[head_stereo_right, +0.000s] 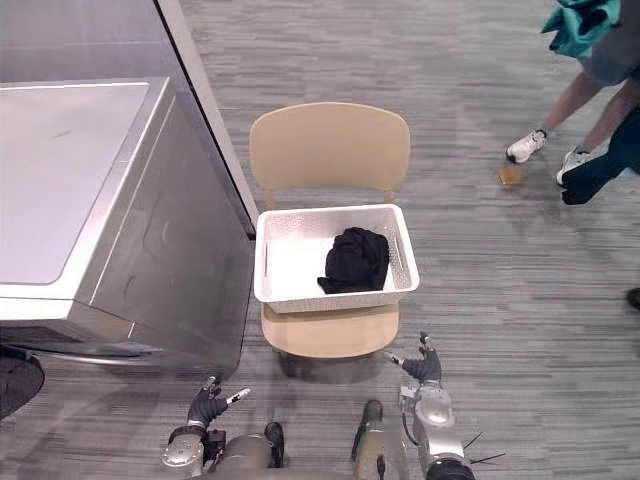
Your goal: Pick up the laundry basket with both hands and put the clothes into the washing machine.
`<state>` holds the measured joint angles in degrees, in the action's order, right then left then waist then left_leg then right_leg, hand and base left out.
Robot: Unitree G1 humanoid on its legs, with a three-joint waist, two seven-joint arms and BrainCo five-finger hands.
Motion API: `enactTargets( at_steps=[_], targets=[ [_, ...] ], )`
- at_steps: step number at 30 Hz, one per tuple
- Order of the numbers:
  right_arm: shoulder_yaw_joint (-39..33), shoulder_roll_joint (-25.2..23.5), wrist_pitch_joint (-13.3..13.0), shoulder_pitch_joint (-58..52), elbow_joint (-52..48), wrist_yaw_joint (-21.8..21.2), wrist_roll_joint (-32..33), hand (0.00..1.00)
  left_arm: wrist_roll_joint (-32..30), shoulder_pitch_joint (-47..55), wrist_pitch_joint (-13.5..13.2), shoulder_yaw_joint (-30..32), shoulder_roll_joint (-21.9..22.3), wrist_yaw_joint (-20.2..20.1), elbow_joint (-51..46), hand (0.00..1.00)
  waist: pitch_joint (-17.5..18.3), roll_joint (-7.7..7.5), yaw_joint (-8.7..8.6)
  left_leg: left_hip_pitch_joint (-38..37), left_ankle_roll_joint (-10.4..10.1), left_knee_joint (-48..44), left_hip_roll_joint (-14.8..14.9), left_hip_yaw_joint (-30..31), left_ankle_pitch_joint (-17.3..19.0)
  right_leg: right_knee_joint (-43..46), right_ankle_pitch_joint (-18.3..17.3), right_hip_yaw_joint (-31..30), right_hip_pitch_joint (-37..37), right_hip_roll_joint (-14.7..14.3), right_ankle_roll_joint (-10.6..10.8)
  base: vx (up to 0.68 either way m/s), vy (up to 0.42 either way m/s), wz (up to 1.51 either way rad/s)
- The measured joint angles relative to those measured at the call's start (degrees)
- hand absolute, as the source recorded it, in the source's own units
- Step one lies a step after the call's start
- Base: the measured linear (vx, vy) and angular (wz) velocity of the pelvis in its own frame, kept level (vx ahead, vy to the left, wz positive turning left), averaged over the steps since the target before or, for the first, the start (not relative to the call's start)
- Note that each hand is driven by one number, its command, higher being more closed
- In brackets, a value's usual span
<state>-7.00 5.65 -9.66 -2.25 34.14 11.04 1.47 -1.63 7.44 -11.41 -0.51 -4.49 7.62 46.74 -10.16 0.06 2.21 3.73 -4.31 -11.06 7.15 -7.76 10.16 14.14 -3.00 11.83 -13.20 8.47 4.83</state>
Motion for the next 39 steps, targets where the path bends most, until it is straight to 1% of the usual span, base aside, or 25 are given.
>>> enactTargets(
  at_steps=[3,4,6,8,11,13,14,15,16,18,19,20,22,23,24,25,27,28,29,30,32,34,36,38,39],
  targets=[
    [-2.42,0.08,-0.34,-3.01,-7.32,1.36,-1.84,0.0,-0.02,0.32,-0.23,-0.01,-0.02,-0.02,0.02,0.0,0.12,-0.2,-0.25,-2.67,-1.16,2.59,0.91,0.77,-0.86,-2.05,0.39,1.31,2.84,-1.62,-0.58,0.06,-0.096,0.11],
    [-2.7,0.13,-0.43,-3.79,-8.66,1.47,-2.29,0.0,-0.03,0.42,-0.23,-0.01,-0.02,-0.03,0.03,0.0,0.26,-0.29,-0.4,-2.94,-1.2,2.77,0.9,0.99,-1.1,-2.42,0.39,1.53,3.36,-1.64,-0.59,0.02,-0.023,0.16],
    [-2.72,0.51,-0.81,-4.87,-12.83,1.52,-3.98,0.0,-0.06,0.51,-0.3,-0.03,-0.14,-0.02,0.02,0.0,0.75,-0.3,-1.32,-3.05,-1.35,3.38,0.78,1.73,-1.6,-3.49,0.77,2.35,4.18,-1.56,-0.61,0.0,-0.011,0.18],
    [-2.57,0.45,-1.22,-5.86,-17.98,1.51,-6.65,0.0,-0.18,0.45,-0.31,-0.07,-0.31,-0.03,0.02,0.0,1.55,-0.28,-1.39,-2.45,-1.26,4.31,0.69,2.04,-2.64,-5.39,2.01,2.56,4.28,-1.49,-0.53,-0.03,0.005,0.08],
    [-2.12,1.05,-1.26,-5.2,-20.18,1.47,-9.02,0.0,-0.29,0.54,-0.35,-0.89,-0.9,-0.05,0.02,0.0,1.64,-0.26,-1.28,-2.34,-1.3,5.19,0.08,2.99,-3.74,-7.61,3.28,3.76,5.52,-1.32,-0.49,-0.05,0.009,0.2],
    [-0.23,3.39,-1.21,-2.61,-20.16,1.34,-10.59,0.0,-0.52,0.73,-0.35,-1.69,-1.74,-0.13,0.04,0.0,1.62,-0.24,-1.15,-1.83,-1.15,5.21,-0.08,3.12,-3.84,-8.0,3.71,4.1,5.46,-1.35,-0.62,-0.11,0.024,0.13],
    [2.0,6.16,-1.2,0.78,-19.94,1.26,-11.88,0.0,-0.6,0.8,-0.45,-1.7,-2.19,-0.14,0.03,0.0,1.59,-0.22,-0.98,-0.59,-1.07,5.3,-0.23,3.22,-4.41,-8.27,4.38,4.2,4.48,-1.25,-0.74,-0.11,0.002,0.05],
    [3.07,7.36,-1.19,2.75,-19.58,1.25,-12.24,0.0,-0.63,0.87,-0.51,-1.72,-2.46,-0.17,0.02,0.0,1.58,-0.21,-0.89,0.33,-1.1,5.48,-0.33,3.24,-4.72,-8.31,4.58,4.2,3.77,-1.15,-0.91,-0.18,-0.004,0.06],
    [5.82,10.38,-1.25,7.98,-17.89,1.24,-12.84,0.0,-0.64,0.98,-0.67,-1.72,-2.99,-0.18,0.03,0.0,1.39,0.05,-0.72,1.7,-1.04,6.27,-0.4,3.34,-5.32,-8.35,5.03,4.3,2.11,-1.05,-1.11,-0.17,-0.011,0.08],
    [9.76,14.61,-1.29,16.72,-12.31,1.23,-13.46,0.0,-0.61,0.59,-1.07,-1.8,-3.35,-0.16,-0.02,0.0,-0.02,0.4,0.46,3.29,-1.41,6.71,-0.47,3.85,-6.36,-8.39,5.97,4.76,0.25,-0.82,-1.44,-0.17,-0.025,0.14],
    [10.62,15.71,-1.26,19.09,-10.46,1.23,-13.54,0.0,-0.61,0.41,-1.18,-1.86,-3.33,-0.16,-0.01,0.0,-0.63,0.66,0.75,3.84,-1.5,6.67,-0.53,4.19,-6.41,-8.35,5.97,5.09,-0.09,-0.74,-1.38,-0.19,-0.027,0.26],
    [12.56,18.0,-1.1,24.39,-6.37,1.27,-14.0,0.0,-0.55,0.03,-1.5,-2.29,-3.3,-0.12,-0.02,0.0,-2.27,1.22,1.81,5.08,-2.02,6.69,-0.76,4.96,-6.73,-8.34,6.25,5.64,-0.86,-0.5,-1.23,-0.19,-0.018,0.25],
    [14.91,20.18,-1.02,31.09,-0.89,1.27,-14.59,0.0,-0.24,-0.07,-1.76,-2.3,-3.17,0.0,-0.02,0.0,-3.54,1.84,2.29,7.31,-2.66,6.7,-1.06,5.87,-7.15,-8.48,7.1,6.29,-2.59,-0.22,-1.65,-0.19,-0.016,0.28],
    [16.88,22.09,-0.94,37.3,4.09,1.27,-14.63,0.0,-0.11,-0.79,-2.04,-2.28,-3.21,0.06,-0.04,0.0,-5.6,2.48,2.41,8.63,-2.73,7.03,-1.22,6.64,-7.95,-8.81,7.77,7.18,-3.3,-0.12,-1.63,-0.14,-0.019,0.31],
    [18.05,23.45,-0.69,40.74,7.07,1.34,-15.17,0.0,-0.05,-1.54,-2.15,-2.3,-3.25,0.12,-0.01,0.0,-6.93,2.74,3.07,9.18,-2.74,7.19,-1.22,6.97,-8.4,-9.63,8.47,7.5,-3.41,0.0,-1.92,-0.14,-0.012,0.25],
    [19.01,24.36,-0.42,42.63,8.94,1.39,-15.45,0.0,-0.02,-1.89,-2.26,-2.31,-3.23,0.16,-0.01,0.0,-7.27,2.78,3.52,10.0,-2.7,7.13,-1.22,7.18,-8.59,-9.97,8.79,7.72,-3.96,0.06,-1.97,-0.11,0.005,0.22],
    [21.39,27.62,0.41,51.08,16.23,1.48,-16.13,0.0,0.06,-3.75,-2.78,-2.34,-3.13,0.23,-0.02,0.0,-10.02,3.34,3.65,12.76,-2.77,7.5,-1.42,8.99,-10.32,-10.9,10.1,9.35,-5.43,0.31,-2.2,-0.09,0.004,0.32],
    [21.66,28.31,0.89,52.85,17.62,1.49,-16.36,0.0,0.18,-4.28,-2.8,-2.38,-3.12,0.24,-0.04,0.0,-10.74,3.5,3.63,13.37,-2.87,7.83,-1.52,9.37,-10.82,-11.3,10.38,9.92,-5.68,0.35,-2.26,-0.05,0.002,0.34],
    [22.65,29.79,1.41,56.7,21.28,1.52,-16.97,0.0,1.18,-5.34,-2.95,-2.73,-3.08,0.31,-0.05,0.0,-11.83,3.7,3.68,14.72,-2.63,8.84,-1.7,10.33,-12.19,-11.76,11.25,10.68,-6.8,0.42,-2.79,-0.03,0.002,0.29],
    [22.79,30.34,1.58,57.84,22.51,1.52,-17.34,0.0,1.28,-5.77,-2.94,-2.99,-3.08,0.32,-0.04,0.0,-12.23,3.8,3.76,15.2,-2.65,9.16,-1.75,10.69,-12.55,-12.01,11.51,11.01,-7.11,0.42,-2.8,0.0,0.001,0.32],
    [24.23,32.38,2.75,62.35,27.54,1.5,-18.66,0.0,2.02,-7.79,-3.19,-4.1,-3.03,0.41,-0.16,0.0,-14.02,4.11,5.26,17.22,-1.99,9.15,-1.97,11.33,-13.7,-12.52,12.39,11.64,-8.56,0.44,-3.12,0.02,-0.004,0.13],
    [26.24,33.13,3.46,64.98,30.1,1.47,-19.96,0.0,2.13,-8.74,-3.43,-4.86,-2.94,1.18,-0.09,0.0,-14.17,4.34,5.59,19.1,-1.23,9.12,-2.27,12.19,-14.37,-12.63,12.62,11.96,-10.16,0.59,-3.08,0.04,-0.003,0.07],
    [28.1,33.66,3.74,67.12,32.93,1.43,-20.63,0.0,2.35,-9.42,-3.71,-6.28,-2.88,1.4,-0.09,0.0,-14.33,4.51,6.23,20.63,-1.06,9.1,-2.5,12.31,-14.51,-13.43,13.17,12.06,-11.25,0.59,-2.97,0.04,0.003,0.08],
    [30.76,35.22,4.01,68.4,34.87,1.25,-21.75,0.0,3.58,-11.06,-3.94,-7.48,-1.94,1.5,0.05,0.0,-14.95,5.59,6.63,22.0,-0.94,9.06,-3.09,13.29,-14.63,-14.41,13.64,13.06,-11.54,0.55,-2.73,0.03,0.009,0.19],
    [32.51,36.01,4.01,69.25,35.21,1.21,-22.52,0.0,3.87,-11.68,-4.3,-8.32,-1.63,1.59,-0.15,0.0,-15.13,5.91,6.96,23.62,-0.96,9.04,-3.22,13.8,-14.73,-14.44,13.87,13.2,-12.98,0.71,-2.76,0.01,0.01,0.15]
  ],
)
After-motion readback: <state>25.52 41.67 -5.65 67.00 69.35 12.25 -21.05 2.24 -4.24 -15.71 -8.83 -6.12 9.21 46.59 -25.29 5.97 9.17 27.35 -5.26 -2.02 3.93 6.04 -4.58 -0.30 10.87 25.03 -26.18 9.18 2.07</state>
